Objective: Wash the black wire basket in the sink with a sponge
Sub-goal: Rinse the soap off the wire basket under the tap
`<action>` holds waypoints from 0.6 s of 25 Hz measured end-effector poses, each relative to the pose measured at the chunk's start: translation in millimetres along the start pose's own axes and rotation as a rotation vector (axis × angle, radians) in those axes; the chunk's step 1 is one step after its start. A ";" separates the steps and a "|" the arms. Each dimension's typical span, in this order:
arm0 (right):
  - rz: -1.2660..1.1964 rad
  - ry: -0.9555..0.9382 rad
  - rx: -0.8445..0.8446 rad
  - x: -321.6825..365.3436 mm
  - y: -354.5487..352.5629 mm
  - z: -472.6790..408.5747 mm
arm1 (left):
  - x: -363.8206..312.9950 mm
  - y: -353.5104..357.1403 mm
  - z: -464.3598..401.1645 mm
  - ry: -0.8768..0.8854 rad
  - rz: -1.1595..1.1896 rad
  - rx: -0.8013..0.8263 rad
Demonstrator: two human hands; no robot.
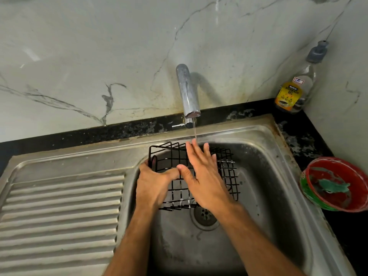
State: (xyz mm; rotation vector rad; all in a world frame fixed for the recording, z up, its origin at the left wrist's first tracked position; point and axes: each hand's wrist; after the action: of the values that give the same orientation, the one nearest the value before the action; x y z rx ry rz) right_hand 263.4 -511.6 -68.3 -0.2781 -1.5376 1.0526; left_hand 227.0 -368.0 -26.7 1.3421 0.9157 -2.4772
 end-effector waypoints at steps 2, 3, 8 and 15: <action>0.077 -0.064 -0.026 -11.7 -6.8 -2.4 | 20.4 2.3 -13.1 -0.011 0.118 0.045; 0.103 -0.057 -0.042 -19.0 -10.9 -3.2 | 29.3 2.7 -17.7 -0.011 0.145 0.072; 0.136 0.012 -0.004 -28.4 -19.4 -0.1 | 36.3 -2.2 -1.5 0.044 0.225 0.177; -0.060 0.138 -0.079 -21.3 -32.3 4.2 | -4.3 5.2 -10.8 0.260 -0.247 0.236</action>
State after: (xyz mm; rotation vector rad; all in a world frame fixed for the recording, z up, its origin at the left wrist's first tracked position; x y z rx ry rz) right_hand 277.7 -546.4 -58.3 -0.3504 -1.4560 0.9087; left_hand 239.2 -366.3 -29.8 1.7585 0.9126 -2.7092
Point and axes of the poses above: each hand's wrist, its own z-axis away from the middle knuckle, its own y-axis out of the palm, x = y × z, and after that the axes turned 9 degrees about z, right-handed
